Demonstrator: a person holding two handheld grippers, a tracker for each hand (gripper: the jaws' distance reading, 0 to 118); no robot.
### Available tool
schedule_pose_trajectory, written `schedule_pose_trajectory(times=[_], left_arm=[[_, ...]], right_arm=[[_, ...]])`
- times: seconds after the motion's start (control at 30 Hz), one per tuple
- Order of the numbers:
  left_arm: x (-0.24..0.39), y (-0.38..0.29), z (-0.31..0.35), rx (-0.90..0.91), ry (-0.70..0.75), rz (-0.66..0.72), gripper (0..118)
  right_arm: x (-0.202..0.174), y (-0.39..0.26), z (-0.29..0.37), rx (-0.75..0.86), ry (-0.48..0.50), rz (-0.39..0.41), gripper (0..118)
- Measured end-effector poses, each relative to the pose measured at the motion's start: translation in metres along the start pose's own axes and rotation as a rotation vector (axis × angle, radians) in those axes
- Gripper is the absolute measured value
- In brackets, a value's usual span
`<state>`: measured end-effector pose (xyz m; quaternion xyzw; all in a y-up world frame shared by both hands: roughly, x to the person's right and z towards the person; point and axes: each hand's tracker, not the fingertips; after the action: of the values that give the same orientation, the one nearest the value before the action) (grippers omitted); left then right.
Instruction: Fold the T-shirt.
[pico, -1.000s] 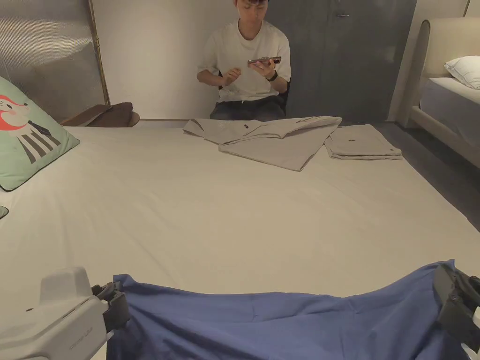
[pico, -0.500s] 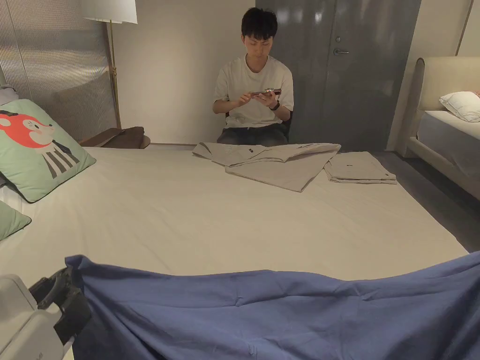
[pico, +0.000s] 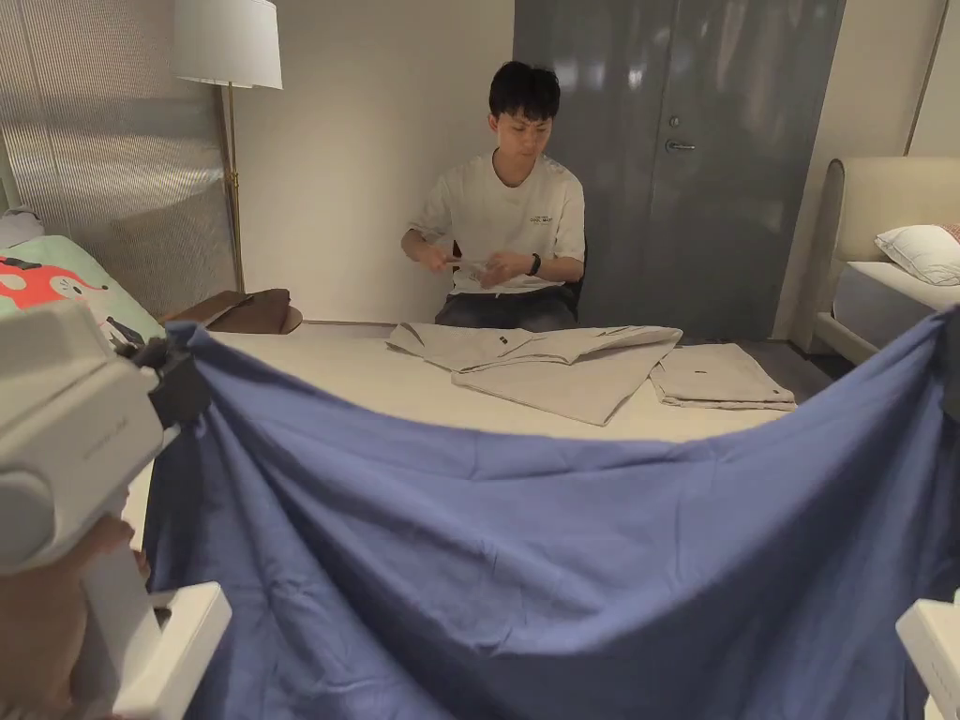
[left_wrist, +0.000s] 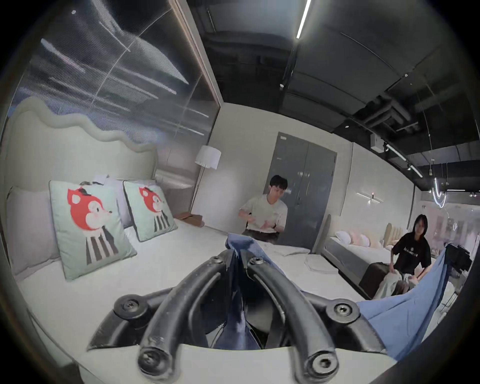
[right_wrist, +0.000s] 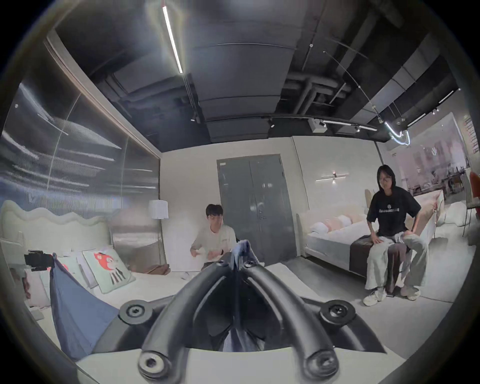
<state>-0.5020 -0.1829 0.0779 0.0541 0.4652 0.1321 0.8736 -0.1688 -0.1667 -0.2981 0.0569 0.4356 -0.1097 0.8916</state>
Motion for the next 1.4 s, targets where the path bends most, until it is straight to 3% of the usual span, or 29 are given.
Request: schedule_pose_trajectory(times=[0.43, 0.7, 0.87, 1.13, 1.4], left_arm=[[0.023, 0.091, -0.149, 0.031, 0.007, 0.039, 2], [0.029, 0.114, -0.204, 0.072, 0.029, 0.055, 2], [0.029, 0.11, -0.228, 0.065, 0.053, 0.027, 2], [0.011, 0.081, -0.235, 0.009, 0.078, 0.03, 2], [-0.01, 0.048, -0.201, -0.049, 0.079, -0.008, 2]], right_arm=[[-0.002, 0.047, -0.18, 0.024, -0.013, -0.008, 1], [-0.013, 0.071, -0.25, 0.06, -0.026, 0.046, 1], [-0.025, 0.059, -0.263, 0.033, -0.035, 0.118, 1], [-0.02, 0.021, -0.269, -0.047, -0.028, 0.166, 1], [-0.011, -0.015, -0.22, -0.142, -0.021, 0.18, 1]])
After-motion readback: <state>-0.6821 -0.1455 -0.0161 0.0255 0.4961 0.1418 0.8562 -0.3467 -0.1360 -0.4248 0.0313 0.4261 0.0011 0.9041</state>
